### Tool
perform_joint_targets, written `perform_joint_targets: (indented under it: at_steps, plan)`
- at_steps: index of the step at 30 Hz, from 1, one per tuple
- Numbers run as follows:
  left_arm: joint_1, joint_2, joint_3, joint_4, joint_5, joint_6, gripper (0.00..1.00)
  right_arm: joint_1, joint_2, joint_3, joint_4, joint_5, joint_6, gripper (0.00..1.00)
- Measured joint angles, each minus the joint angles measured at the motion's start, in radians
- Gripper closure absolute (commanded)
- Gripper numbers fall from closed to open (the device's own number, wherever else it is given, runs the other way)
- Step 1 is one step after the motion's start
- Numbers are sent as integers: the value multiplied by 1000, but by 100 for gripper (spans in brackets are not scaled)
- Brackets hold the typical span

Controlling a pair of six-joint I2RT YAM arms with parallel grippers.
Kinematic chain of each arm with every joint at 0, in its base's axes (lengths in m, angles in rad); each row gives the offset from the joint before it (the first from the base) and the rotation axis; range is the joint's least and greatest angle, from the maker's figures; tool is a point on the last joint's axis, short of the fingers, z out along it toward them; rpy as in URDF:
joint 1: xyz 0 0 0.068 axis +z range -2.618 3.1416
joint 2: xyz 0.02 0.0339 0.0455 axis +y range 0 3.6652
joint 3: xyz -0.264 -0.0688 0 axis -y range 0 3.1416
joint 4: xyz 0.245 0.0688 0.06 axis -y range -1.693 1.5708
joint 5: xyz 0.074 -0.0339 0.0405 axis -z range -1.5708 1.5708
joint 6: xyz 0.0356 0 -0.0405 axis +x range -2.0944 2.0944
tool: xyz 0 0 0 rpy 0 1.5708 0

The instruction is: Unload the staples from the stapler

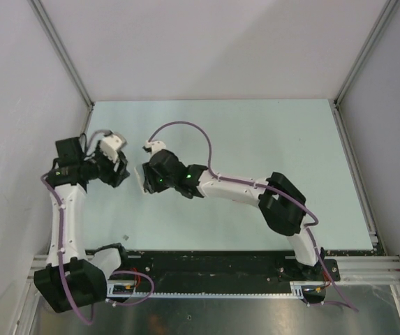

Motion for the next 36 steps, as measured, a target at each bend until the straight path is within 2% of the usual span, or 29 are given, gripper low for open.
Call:
perform_joint_targets:
  at_steps: [7,10,14,16,20,22,25,27,31,36]
  plan:
    - [221,109,151,4,14,-265,8,66,177,260,-279,93,-64,100]
    - [246,158,152,5,-13,-343,5,87,248,327,-382,106,-79,97]
    - [248,182,127,14,-40,-410,3,104,319,414,-463,119,-89,88]
    - [249,177,115,16,-48,-432,2,103,328,448,-499,119,-91,80]
    - [250,157,103,19,-72,-461,1,103,365,525,-557,109,-102,47]
    - [250,141,103,21,-90,-476,1,103,386,555,-565,102,-111,35]
    - [252,129,103,27,-114,-494,1,105,389,557,-580,90,-122,21]
    - [252,135,103,29,-124,-509,1,105,384,543,-562,83,-130,16]
    - [253,182,103,48,-138,-537,1,103,317,419,-491,60,-132,15]
    - [217,310,103,98,-183,-588,1,94,100,142,-323,39,-125,14]
